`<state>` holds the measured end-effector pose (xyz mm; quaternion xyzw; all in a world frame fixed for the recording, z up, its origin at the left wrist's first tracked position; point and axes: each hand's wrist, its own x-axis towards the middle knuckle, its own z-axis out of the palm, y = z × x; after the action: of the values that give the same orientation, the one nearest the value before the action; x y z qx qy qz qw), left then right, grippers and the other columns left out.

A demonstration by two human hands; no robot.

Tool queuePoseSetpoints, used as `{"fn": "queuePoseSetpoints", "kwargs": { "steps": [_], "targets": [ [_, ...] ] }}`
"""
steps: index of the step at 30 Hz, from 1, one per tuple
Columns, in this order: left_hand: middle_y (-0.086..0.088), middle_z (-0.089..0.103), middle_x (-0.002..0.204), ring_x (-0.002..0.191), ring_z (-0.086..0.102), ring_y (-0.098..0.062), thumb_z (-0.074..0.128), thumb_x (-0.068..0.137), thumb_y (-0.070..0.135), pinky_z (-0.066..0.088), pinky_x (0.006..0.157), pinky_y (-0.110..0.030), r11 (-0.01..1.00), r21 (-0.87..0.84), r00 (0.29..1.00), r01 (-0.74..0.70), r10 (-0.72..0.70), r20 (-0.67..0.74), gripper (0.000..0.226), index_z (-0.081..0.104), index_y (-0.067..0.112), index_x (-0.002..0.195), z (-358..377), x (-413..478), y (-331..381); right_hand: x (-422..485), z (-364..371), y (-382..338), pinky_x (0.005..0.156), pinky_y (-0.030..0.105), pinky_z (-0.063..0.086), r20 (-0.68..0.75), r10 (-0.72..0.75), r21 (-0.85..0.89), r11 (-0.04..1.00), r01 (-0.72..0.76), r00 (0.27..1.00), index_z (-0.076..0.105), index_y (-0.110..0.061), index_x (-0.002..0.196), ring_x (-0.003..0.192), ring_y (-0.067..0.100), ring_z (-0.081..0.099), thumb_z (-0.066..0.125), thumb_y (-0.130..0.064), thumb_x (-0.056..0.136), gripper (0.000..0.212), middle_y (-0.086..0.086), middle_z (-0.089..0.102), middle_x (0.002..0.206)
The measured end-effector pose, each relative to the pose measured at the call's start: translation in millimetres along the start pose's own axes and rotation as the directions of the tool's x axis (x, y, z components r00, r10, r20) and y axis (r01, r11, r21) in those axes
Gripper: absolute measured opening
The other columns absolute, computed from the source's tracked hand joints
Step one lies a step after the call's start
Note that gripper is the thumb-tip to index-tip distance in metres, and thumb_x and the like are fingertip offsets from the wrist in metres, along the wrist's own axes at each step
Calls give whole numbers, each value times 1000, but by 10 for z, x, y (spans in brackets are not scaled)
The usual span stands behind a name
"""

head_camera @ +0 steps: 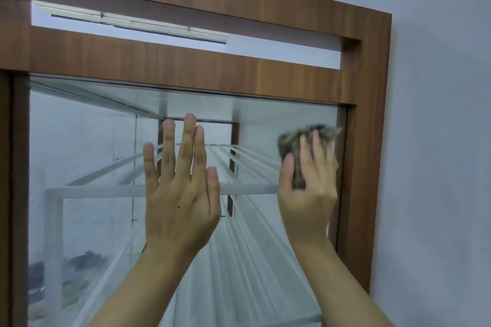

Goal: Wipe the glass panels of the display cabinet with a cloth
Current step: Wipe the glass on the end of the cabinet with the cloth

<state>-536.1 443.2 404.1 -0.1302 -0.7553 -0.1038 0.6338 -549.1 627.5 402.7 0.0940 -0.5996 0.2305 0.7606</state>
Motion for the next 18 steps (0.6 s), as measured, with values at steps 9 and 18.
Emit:
{"fn": "queuePoseSetpoints", "kwargs": {
  "steps": [9,18],
  "targets": [
    [-8,4,170,157,2,-31,30,102,26,6,125,-57,1000,24,1000,6,-6,-6,64,11,4,160,8,-19,13,-364,-198,48,108,59,42,230,-344,47,938,342,911,58,-3,133,139,35,47,56,-22,102,36,17,53,143],
    [-7,7,170,157,3,-30,28,103,26,6,125,-55,1000,15,1000,7,-6,-13,63,13,5,160,4,-18,4,-114,90,-296,114,58,36,189,-285,65,958,278,940,61,-5,134,143,32,43,60,-19,100,37,16,52,146]
  ]
}}
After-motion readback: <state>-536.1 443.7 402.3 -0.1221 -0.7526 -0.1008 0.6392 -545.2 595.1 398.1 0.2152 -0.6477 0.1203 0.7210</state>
